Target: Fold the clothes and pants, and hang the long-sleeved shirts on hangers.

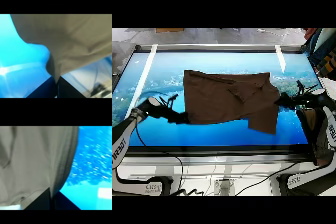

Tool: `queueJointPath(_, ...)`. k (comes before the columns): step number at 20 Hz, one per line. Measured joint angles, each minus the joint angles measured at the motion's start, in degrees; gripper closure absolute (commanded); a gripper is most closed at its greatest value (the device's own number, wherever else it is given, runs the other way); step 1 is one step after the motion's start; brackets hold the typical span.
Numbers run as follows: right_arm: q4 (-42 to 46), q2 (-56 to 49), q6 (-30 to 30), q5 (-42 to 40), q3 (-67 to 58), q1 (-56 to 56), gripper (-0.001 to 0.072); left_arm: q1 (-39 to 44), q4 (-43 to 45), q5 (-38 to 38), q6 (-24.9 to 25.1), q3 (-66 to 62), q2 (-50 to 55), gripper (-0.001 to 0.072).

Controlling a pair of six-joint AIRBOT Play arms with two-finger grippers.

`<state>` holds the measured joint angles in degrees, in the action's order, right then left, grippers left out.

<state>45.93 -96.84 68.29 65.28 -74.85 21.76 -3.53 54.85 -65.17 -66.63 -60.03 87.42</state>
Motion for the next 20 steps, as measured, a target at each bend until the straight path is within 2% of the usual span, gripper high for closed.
queueJointPath(5,2.67,14.36,-4.72,0.02,0.02,-0.79,0.0696,-5.38,-0.55,-2.73,0.02,-15.13,-10.1,0.0688)
queueJointPath(8,3.23,26.18,-8.02,-0.04,0.0,-1.86,0.0696,-8.63,-0.59,-1.07,0.02,-21.94,-19.12,0.0688)
queueJointPath(13,3.39,46.75,-10.49,-4.11,0.0,-4.37,0.0696,-11.5,1.05,8.81,0.02,-25.64,-35.63,0.0688)
queueJointPath(17,1.77,60.92,-10.67,-11.72,-0.02,-4.92,0.0697,-12.07,5.35,19.56,0.02,-26.32,-45.94,0.0688)
queueJointPath(20,-2.36,68.39,-10.71,-18.49,-0.07,-5.05,0.0698,-12.2,8.02,24.74,0.02,-26.47,-50.49,0.0688)
